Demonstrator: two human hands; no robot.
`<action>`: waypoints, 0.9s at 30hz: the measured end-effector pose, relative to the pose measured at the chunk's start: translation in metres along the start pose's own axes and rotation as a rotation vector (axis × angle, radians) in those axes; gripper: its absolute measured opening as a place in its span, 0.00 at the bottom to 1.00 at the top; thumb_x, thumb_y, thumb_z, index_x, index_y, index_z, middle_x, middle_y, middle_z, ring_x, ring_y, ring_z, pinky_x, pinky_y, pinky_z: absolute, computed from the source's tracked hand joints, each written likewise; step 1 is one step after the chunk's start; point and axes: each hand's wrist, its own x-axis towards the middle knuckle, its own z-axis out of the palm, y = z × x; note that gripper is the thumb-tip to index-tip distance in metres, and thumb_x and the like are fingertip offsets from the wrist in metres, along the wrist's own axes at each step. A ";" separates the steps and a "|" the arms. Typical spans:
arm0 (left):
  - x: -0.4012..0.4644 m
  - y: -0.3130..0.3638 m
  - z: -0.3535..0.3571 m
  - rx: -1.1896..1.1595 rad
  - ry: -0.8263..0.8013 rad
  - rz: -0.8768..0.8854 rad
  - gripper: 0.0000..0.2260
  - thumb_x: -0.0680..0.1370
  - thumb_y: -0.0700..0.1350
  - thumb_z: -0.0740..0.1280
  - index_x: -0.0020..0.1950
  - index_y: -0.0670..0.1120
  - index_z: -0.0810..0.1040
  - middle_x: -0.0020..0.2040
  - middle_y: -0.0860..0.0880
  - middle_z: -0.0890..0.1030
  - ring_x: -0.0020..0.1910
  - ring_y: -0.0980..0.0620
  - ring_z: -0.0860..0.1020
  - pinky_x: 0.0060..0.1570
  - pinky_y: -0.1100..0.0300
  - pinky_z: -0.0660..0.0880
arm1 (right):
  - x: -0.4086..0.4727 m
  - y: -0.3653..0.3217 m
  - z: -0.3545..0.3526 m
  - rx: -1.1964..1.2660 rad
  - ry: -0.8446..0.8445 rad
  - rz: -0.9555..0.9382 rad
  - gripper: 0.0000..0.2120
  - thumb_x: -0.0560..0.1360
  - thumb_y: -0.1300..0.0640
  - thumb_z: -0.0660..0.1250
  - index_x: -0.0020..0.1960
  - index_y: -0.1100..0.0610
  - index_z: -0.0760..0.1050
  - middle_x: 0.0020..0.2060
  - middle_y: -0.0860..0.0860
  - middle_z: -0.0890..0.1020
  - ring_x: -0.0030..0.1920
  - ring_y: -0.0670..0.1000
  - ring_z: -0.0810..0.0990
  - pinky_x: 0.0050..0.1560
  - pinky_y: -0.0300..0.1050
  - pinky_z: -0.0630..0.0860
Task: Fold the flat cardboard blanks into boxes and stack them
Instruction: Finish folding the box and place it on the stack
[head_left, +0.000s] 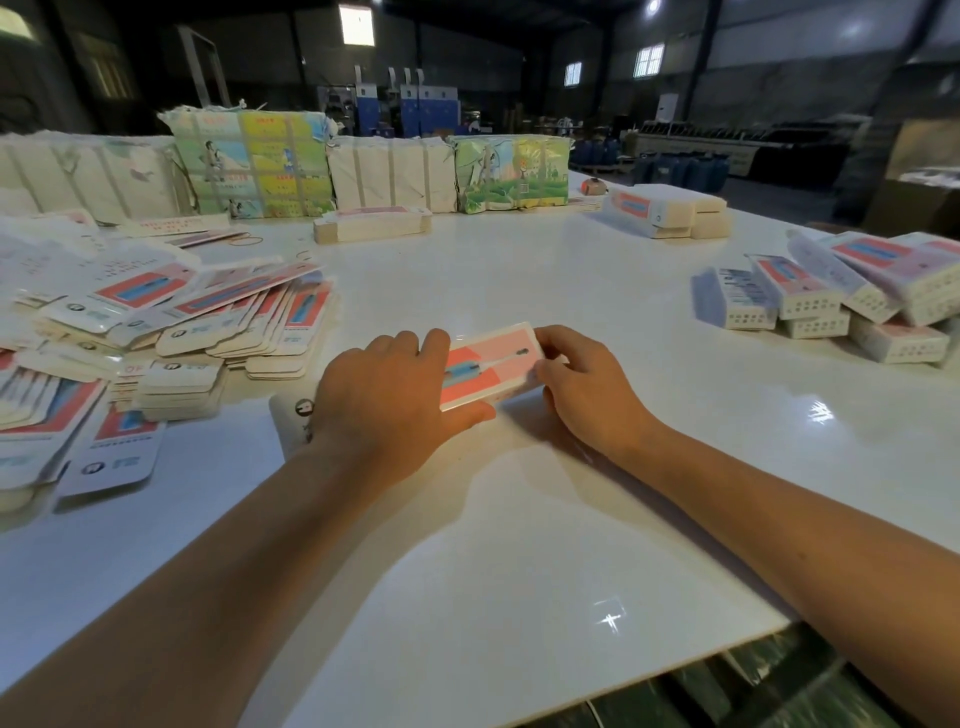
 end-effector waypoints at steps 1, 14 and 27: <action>0.000 0.001 0.000 0.003 0.003 -0.003 0.32 0.69 0.73 0.52 0.61 0.51 0.66 0.52 0.51 0.77 0.46 0.53 0.76 0.36 0.62 0.66 | 0.000 0.000 0.000 -0.005 -0.001 -0.002 0.14 0.73 0.68 0.60 0.54 0.56 0.77 0.47 0.50 0.80 0.43 0.46 0.75 0.42 0.31 0.69; 0.002 0.004 -0.001 -0.146 0.019 -0.104 0.35 0.63 0.75 0.45 0.56 0.53 0.66 0.46 0.54 0.75 0.38 0.55 0.70 0.30 0.62 0.63 | 0.012 -0.003 -0.014 1.028 -0.164 0.457 0.19 0.73 0.67 0.65 0.62 0.60 0.68 0.56 0.60 0.80 0.52 0.58 0.82 0.47 0.53 0.82; -0.005 0.026 -0.002 0.054 0.038 -0.043 0.30 0.73 0.68 0.48 0.63 0.47 0.62 0.53 0.49 0.75 0.43 0.53 0.73 0.38 0.62 0.65 | -0.010 -0.004 0.003 -0.192 0.088 -0.249 0.07 0.83 0.54 0.51 0.56 0.49 0.67 0.44 0.45 0.77 0.42 0.41 0.77 0.40 0.27 0.72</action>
